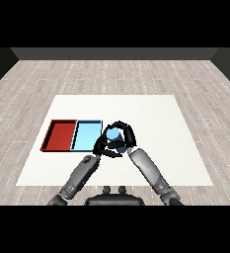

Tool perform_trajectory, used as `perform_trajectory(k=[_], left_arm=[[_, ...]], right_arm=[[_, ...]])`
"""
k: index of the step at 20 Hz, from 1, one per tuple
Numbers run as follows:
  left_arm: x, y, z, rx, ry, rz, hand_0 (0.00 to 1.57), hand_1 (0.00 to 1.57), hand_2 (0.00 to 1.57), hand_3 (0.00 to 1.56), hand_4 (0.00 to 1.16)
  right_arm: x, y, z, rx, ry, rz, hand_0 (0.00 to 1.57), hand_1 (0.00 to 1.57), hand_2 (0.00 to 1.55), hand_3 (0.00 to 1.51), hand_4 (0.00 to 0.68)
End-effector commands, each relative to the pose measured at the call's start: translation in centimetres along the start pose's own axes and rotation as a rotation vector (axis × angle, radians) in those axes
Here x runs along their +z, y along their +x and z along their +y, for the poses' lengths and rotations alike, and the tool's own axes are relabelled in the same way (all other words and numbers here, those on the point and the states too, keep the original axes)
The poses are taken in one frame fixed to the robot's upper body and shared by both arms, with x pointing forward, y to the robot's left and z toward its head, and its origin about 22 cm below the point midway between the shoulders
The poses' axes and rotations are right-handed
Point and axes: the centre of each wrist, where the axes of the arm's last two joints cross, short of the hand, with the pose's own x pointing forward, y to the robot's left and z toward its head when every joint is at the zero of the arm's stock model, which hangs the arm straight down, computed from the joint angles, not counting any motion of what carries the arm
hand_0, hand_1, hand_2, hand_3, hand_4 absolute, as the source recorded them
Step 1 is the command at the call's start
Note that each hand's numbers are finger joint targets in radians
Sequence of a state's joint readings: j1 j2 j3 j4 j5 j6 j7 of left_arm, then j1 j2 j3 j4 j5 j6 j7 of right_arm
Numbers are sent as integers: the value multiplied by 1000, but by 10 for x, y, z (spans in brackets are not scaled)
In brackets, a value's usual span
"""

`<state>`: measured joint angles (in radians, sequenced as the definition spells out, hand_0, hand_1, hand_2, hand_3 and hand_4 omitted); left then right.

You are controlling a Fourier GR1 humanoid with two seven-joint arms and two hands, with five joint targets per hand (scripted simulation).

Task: Pick the blue can and put it in the blue box

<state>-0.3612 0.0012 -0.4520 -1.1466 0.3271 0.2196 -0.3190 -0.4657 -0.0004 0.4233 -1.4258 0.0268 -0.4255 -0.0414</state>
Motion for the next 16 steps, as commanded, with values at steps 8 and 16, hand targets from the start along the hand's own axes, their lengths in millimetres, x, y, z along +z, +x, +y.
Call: perform_trajectory(k=[8, 16], left_arm=[[-14, -6, -17, 46, -32, -37, 0, 0, 0, 0, 0], [-5, -10, -31, -29, 50, 40, 0, 0, 0, 0, 575]], right_arm=[[-3, -10, 9, -84, -4, 10, 1447, 1447, 1449, 1390, 602], [17, -12, 24, -194, -24, 8, 1472, 1472, 1458, 1394, 606]])
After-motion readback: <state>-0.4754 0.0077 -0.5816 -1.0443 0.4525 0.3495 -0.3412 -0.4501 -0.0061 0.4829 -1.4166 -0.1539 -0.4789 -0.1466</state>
